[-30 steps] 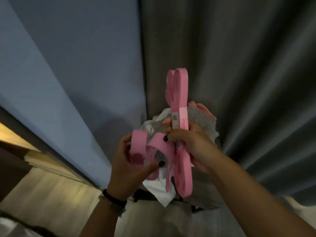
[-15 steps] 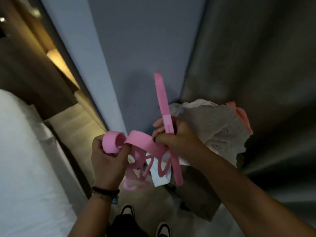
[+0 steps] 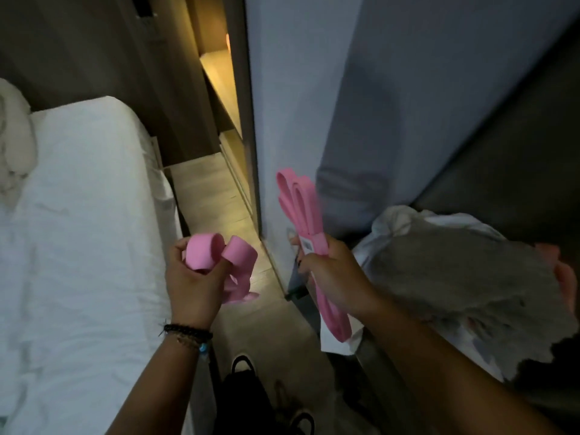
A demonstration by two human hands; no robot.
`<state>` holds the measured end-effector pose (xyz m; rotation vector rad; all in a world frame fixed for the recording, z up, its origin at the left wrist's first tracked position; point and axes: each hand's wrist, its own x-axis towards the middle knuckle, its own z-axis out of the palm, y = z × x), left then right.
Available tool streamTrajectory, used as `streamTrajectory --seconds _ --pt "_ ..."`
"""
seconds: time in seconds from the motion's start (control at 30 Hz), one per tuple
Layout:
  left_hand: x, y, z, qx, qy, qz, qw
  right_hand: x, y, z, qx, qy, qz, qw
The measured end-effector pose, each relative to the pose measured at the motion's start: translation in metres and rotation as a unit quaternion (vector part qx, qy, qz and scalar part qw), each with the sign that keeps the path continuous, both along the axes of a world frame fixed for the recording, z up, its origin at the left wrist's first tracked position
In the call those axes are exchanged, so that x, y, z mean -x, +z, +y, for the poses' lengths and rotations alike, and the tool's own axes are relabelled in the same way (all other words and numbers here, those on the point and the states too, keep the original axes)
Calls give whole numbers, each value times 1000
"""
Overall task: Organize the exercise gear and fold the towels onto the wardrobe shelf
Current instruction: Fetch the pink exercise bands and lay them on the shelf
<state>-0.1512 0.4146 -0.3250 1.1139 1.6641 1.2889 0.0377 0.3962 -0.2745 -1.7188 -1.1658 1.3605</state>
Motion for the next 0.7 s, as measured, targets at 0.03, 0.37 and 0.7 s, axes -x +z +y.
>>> streamTrajectory --seconds 0.03,0.37,0.7 --pt "9 0 8 4 8 -9 1000 8 -1 11 9 0 1 1000" --pt "79 -1 109 69 -48 -84 993 75 9 119 58 -29 126 990" --pt "118 7 199 138 -35 -205 968 112 4 215 55 -77 243 965"
